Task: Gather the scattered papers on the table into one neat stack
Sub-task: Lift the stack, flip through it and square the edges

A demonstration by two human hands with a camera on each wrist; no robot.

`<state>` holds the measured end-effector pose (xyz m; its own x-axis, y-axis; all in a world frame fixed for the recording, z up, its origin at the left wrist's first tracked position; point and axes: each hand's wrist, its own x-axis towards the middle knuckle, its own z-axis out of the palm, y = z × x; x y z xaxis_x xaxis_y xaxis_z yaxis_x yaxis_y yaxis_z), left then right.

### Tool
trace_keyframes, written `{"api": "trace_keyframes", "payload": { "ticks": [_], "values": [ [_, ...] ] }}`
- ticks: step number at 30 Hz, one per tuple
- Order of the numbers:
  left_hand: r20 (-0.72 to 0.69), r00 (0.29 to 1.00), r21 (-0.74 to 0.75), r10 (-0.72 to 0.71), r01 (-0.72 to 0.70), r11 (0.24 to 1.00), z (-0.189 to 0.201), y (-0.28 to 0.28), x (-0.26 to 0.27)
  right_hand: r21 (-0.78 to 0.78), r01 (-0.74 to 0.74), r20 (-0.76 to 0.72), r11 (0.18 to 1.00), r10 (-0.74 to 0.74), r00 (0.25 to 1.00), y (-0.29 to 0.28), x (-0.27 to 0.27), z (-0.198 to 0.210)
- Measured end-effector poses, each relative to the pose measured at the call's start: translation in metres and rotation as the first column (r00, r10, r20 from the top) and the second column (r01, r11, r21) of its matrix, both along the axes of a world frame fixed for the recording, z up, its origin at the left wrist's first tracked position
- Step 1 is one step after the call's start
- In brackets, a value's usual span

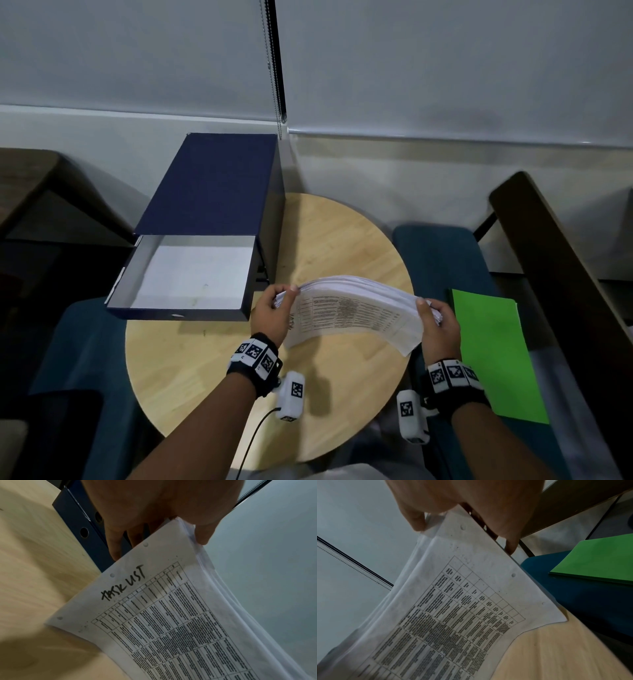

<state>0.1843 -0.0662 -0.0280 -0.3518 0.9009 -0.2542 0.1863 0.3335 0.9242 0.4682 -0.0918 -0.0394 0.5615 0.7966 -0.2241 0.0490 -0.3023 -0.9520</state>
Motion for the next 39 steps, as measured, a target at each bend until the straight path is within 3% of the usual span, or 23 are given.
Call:
{"api": "trace_keyframes", "payload": {
  "ticks": [18,39],
  "values": [
    [-0.139,0.99,-0.064,-0.015,0.006,0.998,0.005,0.004,0.003,-0.005,-0.02,0.083,1.0,0.021,0.996,-0.002,0.003,0.006],
    [-0.138,0.99,-0.097,0.026,-0.039,0.994,0.01,0.007,0.005,-0.025,-0.048,0.125,0.999,0.051,0.991,0.002,-0.002,0.012]
  ]
}}
